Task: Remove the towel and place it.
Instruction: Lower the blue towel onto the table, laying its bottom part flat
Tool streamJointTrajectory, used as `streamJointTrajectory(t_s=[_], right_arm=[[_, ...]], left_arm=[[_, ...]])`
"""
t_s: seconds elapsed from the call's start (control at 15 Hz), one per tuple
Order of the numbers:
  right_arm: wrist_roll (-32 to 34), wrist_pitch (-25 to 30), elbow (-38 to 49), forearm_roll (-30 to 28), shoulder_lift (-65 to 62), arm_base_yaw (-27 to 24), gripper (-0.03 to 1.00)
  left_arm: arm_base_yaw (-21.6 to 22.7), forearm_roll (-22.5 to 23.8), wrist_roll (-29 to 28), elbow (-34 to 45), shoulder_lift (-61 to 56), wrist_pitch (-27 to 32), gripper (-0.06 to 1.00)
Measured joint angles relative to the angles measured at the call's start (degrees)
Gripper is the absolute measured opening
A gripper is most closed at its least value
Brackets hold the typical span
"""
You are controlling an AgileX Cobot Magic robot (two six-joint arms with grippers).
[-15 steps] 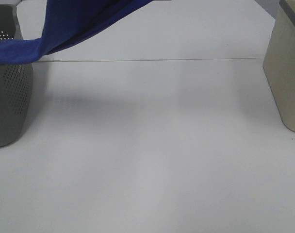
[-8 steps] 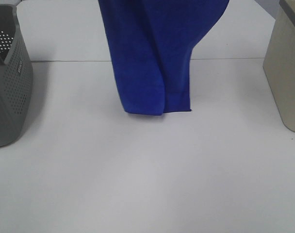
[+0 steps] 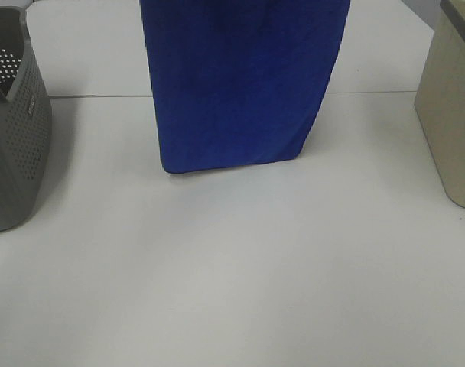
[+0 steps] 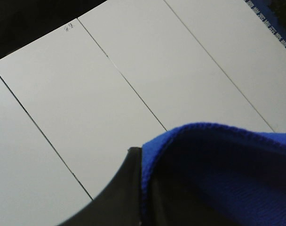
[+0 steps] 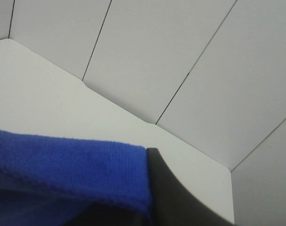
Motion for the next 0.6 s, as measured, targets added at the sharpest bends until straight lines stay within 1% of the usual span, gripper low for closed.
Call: streamJointTrajectory(t_s=[0.07, 0.13, 0.27, 0.33, 0.4, 0.53, 0.6], right_arm=[[0.0, -0.6, 0.0, 0.0, 0.4, 0.0, 0.01], [0.0, -2.3, 0.0, 0.0, 1.4, 0.0, 0.01], [0.0, -7.5, 0.0, 0.0, 3.6, 0.0, 0.01], [0.1, -10.9, -0.1, 0.0, 5.2, 0.0, 0.01], [0.3, -14.2, -0.1, 0.0, 7.1, 0.0, 0.01], [0.4, -22.3, -0.1, 0.1, 10.6, -0.5, 0.01], [1.9, -29.8, -0.1, 0.1, 13.2, -1.5, 0.01]], left_arm=[[0.6, 0.0, 0.0, -0.9, 0.9, 0.0, 0.00], [1.8, -0.2, 0.0, -2.6, 2.5, 0.0, 0.00], [4.0, -1.8, -0.2, -6.2, 6.0, 0.0, 0.00], [4.9, -2.1, -0.2, -8.1, 8.0, -0.2, 0.00], [5.6, -2.3, -0.2, -9.9, 10.1, -1.6, 0.00], [7.0, -2.8, -0.3, -15.0, 15.2, -4.9, 0.00], [7.9, -3.0, -0.4, -20.7, 20.6, -6.0, 0.00]])
